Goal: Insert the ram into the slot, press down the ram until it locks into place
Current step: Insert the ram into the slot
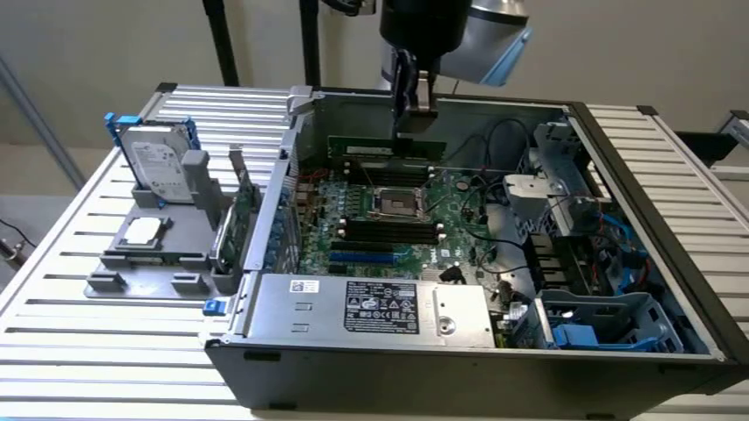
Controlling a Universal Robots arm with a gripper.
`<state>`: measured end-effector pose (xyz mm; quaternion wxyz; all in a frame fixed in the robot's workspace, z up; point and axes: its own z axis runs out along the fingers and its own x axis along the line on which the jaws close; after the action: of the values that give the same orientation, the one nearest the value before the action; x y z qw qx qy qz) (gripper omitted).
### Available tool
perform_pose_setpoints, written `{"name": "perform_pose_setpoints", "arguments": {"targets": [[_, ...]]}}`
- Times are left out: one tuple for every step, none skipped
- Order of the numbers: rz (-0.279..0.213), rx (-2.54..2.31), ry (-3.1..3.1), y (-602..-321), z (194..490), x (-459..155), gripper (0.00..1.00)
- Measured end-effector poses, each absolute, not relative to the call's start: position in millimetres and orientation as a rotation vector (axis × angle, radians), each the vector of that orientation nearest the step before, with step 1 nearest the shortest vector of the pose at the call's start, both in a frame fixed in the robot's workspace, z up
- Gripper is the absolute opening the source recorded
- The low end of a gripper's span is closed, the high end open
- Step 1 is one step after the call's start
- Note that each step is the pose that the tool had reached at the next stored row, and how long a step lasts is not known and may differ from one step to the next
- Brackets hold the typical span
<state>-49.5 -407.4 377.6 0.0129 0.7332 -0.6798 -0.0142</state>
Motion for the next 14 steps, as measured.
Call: {"name": "perform_pose_setpoints", "arguments": {"targets": [[-0.042, 2.287, -2.114, -407.1, 375.7, -47.6, 0.13], [-0.041, 2.288, -2.111, -406.7, 374.0, -44.6, 0.13], [-0.040, 2.288, -2.110, -406.2, 372.0, -40.3, 0.13], [-0.039, 2.288, -2.109, -405.6, 370.3, -35.8, 0.13], [-0.039, 2.288, -2.109, -404.8, 368.4, -31.2, 0.13], [-0.039, 2.288, -2.109, -403.6, 366.6, -26.7, 0.13], [-0.039, 2.288, -2.109, -401.9, 364.8, -23.3, 0.13], [-0.039, 2.288, -2.109, -399.9, 363.0, -22.0, 0.13], [-0.039, 2.288, -2.109, -397.5, 361.3, -21.8, 0.13], [-0.039, 2.288, -2.109, -394.9, 359.3, -21.8, 0.13], [-0.039, 2.287, -2.110, -392.6, 357.5, -21.7, 0.13], [-0.039, 2.285, -2.112, -390.4, 355.7, -21.7, 0.13], [-0.039, 2.284, -2.113, -388.3, 353.9, -21.8, 0.13], [-0.039, 2.282, -2.116, -386.4, 352.1, -21.8, 0.13]]}}
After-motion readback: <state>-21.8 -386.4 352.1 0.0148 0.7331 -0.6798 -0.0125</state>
